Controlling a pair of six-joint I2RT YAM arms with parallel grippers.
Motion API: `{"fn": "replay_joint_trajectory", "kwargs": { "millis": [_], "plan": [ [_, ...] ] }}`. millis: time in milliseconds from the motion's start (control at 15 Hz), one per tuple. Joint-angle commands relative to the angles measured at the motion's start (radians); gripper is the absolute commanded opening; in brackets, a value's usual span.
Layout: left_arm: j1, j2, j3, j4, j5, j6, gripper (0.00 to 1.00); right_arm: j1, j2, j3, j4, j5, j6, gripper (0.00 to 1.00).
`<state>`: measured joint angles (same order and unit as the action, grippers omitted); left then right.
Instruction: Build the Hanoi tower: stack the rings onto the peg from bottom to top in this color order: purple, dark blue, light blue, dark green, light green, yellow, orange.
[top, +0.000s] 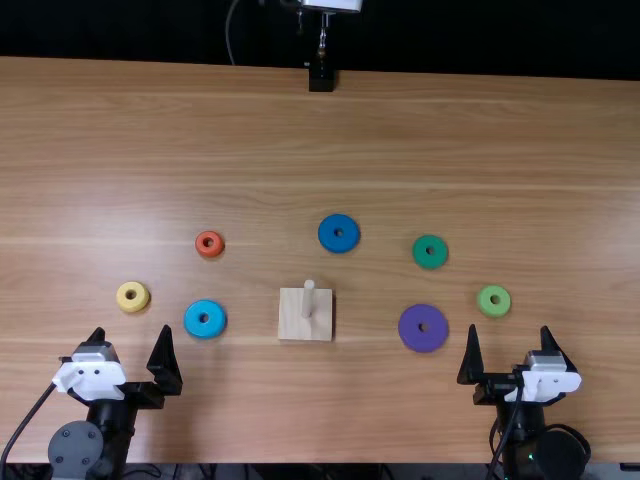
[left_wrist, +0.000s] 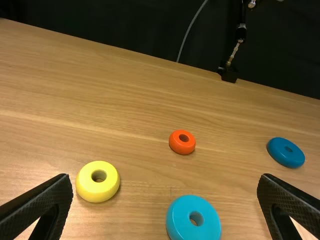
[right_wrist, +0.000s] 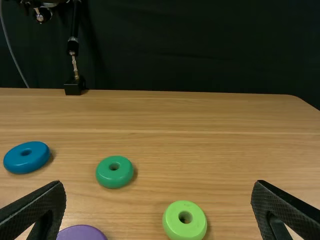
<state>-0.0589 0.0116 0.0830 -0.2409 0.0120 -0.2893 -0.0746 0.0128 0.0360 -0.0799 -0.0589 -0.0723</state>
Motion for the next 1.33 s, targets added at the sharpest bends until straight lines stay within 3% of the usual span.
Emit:
{"fn": "replay_joint_trajectory", "kwargs": {
  "millis": [0, 933, 1267],
  "plan": [
    [0.002, -0.012, -0.055, -0.019, 0.012, 0.004, 1.0, -0.002, -0.013, -0.018, 0.002, 0.011, 0.002, 1.0],
    [0.002, -0.012, -0.055, -0.019, 0.012, 0.004, 1.0, -0.001, -0.013, -0.002, 0.003, 0.007, 0.008, 1.0],
    [0.002, -0.012, -0.055, -0.019, 0.012, 0.004, 1.0, 0.009, -0.013, 0.216, 0.003, -0.002, 0.01, 1.0]
  ]
}}
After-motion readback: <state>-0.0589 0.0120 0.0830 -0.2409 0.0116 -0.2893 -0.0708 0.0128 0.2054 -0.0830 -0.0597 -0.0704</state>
